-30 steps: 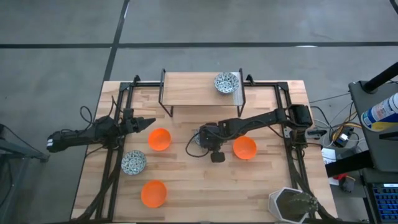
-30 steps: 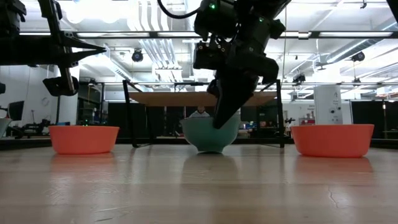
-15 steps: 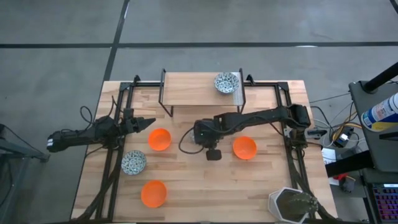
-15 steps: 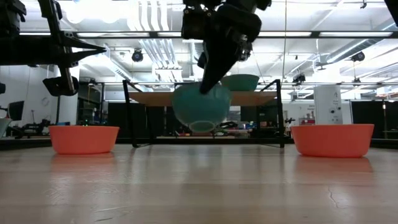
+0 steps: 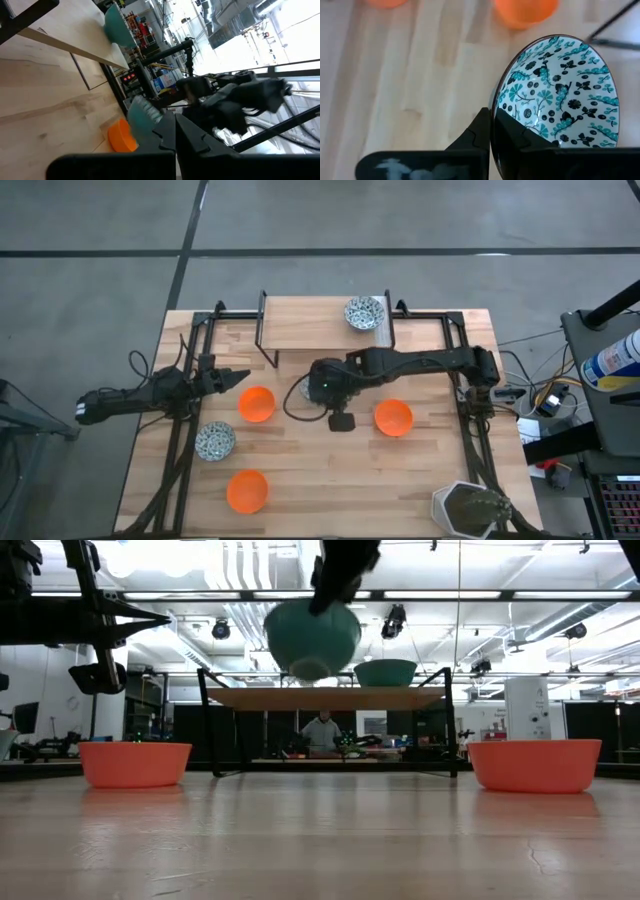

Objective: Pick & Place Mini bowls
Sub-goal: Stack the top white patterned bowl on top of the white bowl on the shelf

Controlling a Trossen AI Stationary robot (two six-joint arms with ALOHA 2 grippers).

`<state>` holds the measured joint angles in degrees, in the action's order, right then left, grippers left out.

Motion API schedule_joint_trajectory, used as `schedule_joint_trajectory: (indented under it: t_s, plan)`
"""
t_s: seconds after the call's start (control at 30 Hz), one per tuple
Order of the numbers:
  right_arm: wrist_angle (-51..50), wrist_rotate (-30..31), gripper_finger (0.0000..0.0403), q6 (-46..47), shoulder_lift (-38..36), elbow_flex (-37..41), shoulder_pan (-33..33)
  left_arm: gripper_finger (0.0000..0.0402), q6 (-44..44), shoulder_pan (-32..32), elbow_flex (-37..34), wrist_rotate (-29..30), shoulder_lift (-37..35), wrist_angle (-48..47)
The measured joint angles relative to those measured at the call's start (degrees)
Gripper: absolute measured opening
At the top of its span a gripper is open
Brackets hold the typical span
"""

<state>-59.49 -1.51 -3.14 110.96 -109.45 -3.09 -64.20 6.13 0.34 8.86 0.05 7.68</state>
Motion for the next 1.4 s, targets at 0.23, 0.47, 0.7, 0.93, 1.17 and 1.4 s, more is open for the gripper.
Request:
schedule_joint_trajectory:
  t_s: [0.23, 0.47, 0.7, 0.93, 1.17, 1.4]
  plan:
    - [-7.8, 10.5, 0.0008, 0.2, -0.2, -10.6, 1.6, 0.0000, 0.0, 0.0, 0.0, 0.0, 0.0, 0.0]
    - [-16.6, 21.8, 0.0008, 1.7, -0.2, -18.4, 5.4, 0.0000, -0.1, 0.0, 0.0, 0.0, 0.0, 0.0]
    - [-22.9, 25.5, 0.0008, 3.4, -0.2, -21.9, 11.1, 0.0000, -0.1, 0.0, 0.0, 0.0, 0.0, 0.0]
    - [-25.6, 24.6, 0.0008, 3.5, -0.2, -21.9, 17.7, 0.0000, -0.1, 0.0, 0.0, 0.0, 0.0, 0.0]
    - [-23.9, 19.6, 0.0008, 2.7, -0.2, -20.0, 22.7, 0.0000, -0.1, 0.0, 0.0, 0.0, 0.0, 0.0]
    - [-21.2, 16.4, 0.0008, 2.7, -0.2, -15.9, 24.6, 0.0000, -0.1, 0.0, 0.0, 0.0, 0.0, 0.0]
